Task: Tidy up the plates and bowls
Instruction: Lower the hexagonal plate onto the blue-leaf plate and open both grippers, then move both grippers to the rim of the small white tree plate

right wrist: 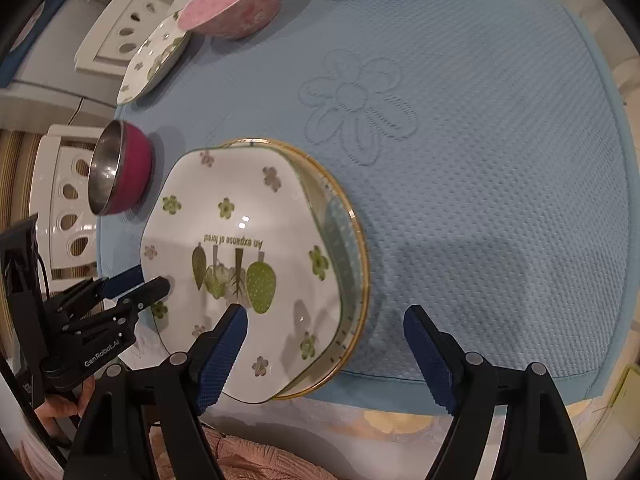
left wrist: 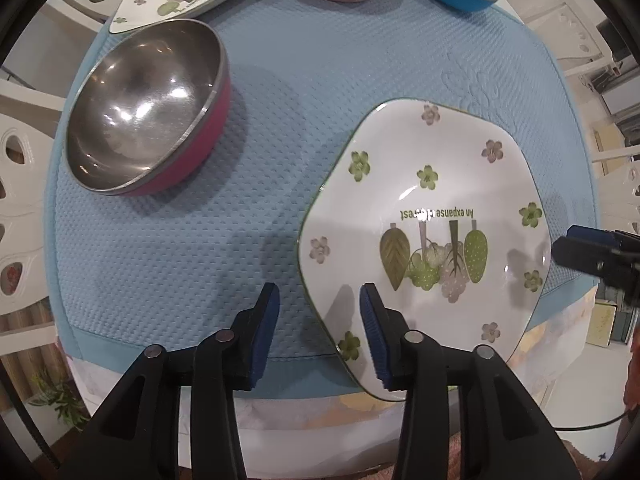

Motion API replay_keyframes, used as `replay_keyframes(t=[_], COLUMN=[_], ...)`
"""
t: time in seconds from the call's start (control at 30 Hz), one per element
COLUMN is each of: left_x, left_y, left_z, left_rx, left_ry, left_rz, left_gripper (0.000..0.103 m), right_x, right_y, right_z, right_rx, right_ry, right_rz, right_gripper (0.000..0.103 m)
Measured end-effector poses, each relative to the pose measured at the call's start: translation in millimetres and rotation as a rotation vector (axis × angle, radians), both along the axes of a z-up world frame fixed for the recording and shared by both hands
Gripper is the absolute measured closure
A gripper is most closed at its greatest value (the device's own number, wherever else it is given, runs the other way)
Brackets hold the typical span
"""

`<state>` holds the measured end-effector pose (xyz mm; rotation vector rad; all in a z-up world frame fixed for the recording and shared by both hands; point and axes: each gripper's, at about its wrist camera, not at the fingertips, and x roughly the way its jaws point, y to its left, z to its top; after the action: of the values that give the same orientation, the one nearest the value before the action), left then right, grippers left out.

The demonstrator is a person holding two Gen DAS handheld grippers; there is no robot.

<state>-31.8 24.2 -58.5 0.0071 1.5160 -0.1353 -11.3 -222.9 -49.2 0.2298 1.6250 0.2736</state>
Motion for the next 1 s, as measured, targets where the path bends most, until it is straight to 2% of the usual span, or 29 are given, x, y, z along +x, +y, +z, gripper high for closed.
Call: replay_keyframes(t=[0.03, 0.07, 0.2, 0.53, 0.67, 1.0], left_x=[1.0, 1.6, 6.8, 23.1, 23.4, 61.5], left_y=[1.9, 4.7, 18.3, 68.0, 78.6, 127.0], left_z=[2.1, 4.2, 21.7, 63.1, 68.9, 85.8], left_rx=[0.012, 0.021, 0.010, 0.008, 0.009, -0.017], left_ry=[0.000, -0.003, -0.025, -0.079, -0.100, -0.143], left_rz=[0.006, 0.012, 0.038, 0.100, 0.126, 0.202], left_gripper=[0.047, 0.042, 0.036, 0.035, 0.035, 0.035], right_x=[1.6, 3.7, 13.0, 48.7, 64.5, 106.2], right_y=[-1.6, -3.7, -2.4, 40.4, 59.8, 110.7], right_z=[1.7, 4.0, 14.7, 52.9, 65.1, 90.4], right_rx=[-0.006, -0.011, -0.011, 0.012, 0.038, 0.080], right_ry=[-0.002, -0.006, -0.024, -0.117, -0.141, -0.199], right_rz=[-0.006, -0.013, -0.022, 0.036, 0.059, 0.129], right_gripper=[0.024, 0.024, 0.024, 0.024, 0.024, 0.024])
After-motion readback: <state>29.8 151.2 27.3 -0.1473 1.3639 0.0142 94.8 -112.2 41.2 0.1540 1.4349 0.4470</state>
